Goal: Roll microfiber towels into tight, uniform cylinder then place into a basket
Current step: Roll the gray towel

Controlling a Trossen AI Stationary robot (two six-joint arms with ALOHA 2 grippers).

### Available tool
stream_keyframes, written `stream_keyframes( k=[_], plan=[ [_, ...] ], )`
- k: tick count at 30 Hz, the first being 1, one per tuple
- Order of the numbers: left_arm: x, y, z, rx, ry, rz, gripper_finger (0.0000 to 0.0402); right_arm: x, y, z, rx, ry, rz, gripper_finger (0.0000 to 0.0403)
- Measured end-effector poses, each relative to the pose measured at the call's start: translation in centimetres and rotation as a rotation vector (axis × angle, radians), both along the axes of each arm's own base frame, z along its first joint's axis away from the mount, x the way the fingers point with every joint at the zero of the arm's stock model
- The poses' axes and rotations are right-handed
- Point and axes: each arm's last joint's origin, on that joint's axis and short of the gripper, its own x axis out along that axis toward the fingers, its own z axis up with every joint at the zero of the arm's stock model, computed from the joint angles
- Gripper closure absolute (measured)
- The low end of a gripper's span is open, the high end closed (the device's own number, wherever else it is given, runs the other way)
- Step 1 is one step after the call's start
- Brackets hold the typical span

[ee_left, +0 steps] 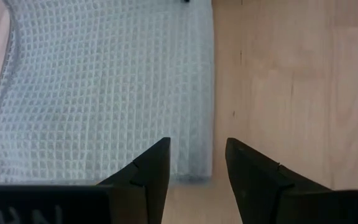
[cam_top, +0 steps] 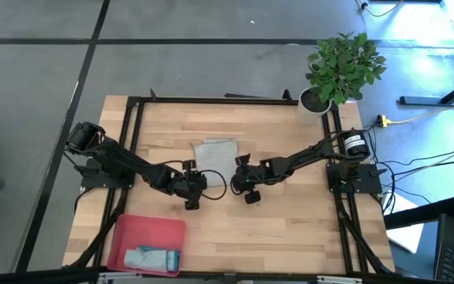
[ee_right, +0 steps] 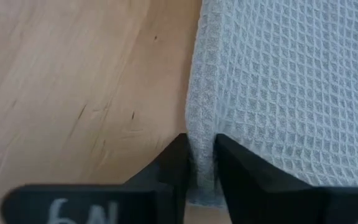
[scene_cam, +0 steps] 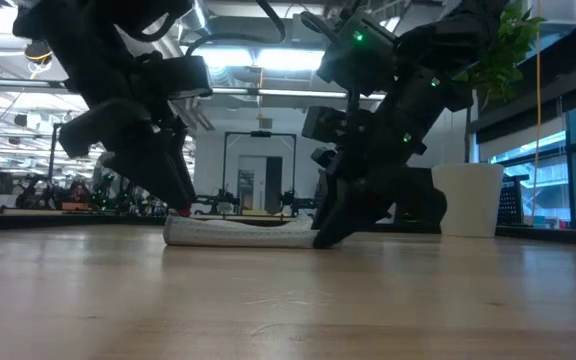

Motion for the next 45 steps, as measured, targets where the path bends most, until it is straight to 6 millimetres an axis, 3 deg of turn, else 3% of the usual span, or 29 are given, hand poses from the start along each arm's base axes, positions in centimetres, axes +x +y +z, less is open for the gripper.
stream_keyframes(
  k=[6, 22, 29, 35, 39, 45],
  plan=[
    [-0.5, 0.4, -0.9, 0.003, -0.010, 0.010, 0.0255, 0.0, 0.0, 0.0, -0.001, -0.002, -0.001, 0.0391],
    [-0.5, 0.4, -1.0, 0.001, -0.008, 0.008, 0.0255, 0.1, -0.1, 0.0, -0.004, -0.012, -0.003, 0.0390],
    [-0.1, 0.2, -3.2, 0.024, 0.055, 0.010, 0.0255, 0.1, -0.1, 0.0, -0.005, -0.011, -0.003, 0.0392],
    [0.0, 0.2, -3.7, 0.019, 0.064, 0.030, 0.0258, 0.1, -0.1, 0.0, -0.005, -0.011, -0.003, 0.0392],
    [-0.1, 0.1, -3.7, 0.011, 0.071, 0.031, 0.0293, 0.1, 0.0, 0.0, -0.004, -0.011, -0.003, 0.0391],
    [0.3, 0.1, -3.1, -0.069, 0.090, 0.043, 0.0388, 0.0, 0.0, 0.0, 0.017, -0.004, 0.009, 0.0391]
  ],
)
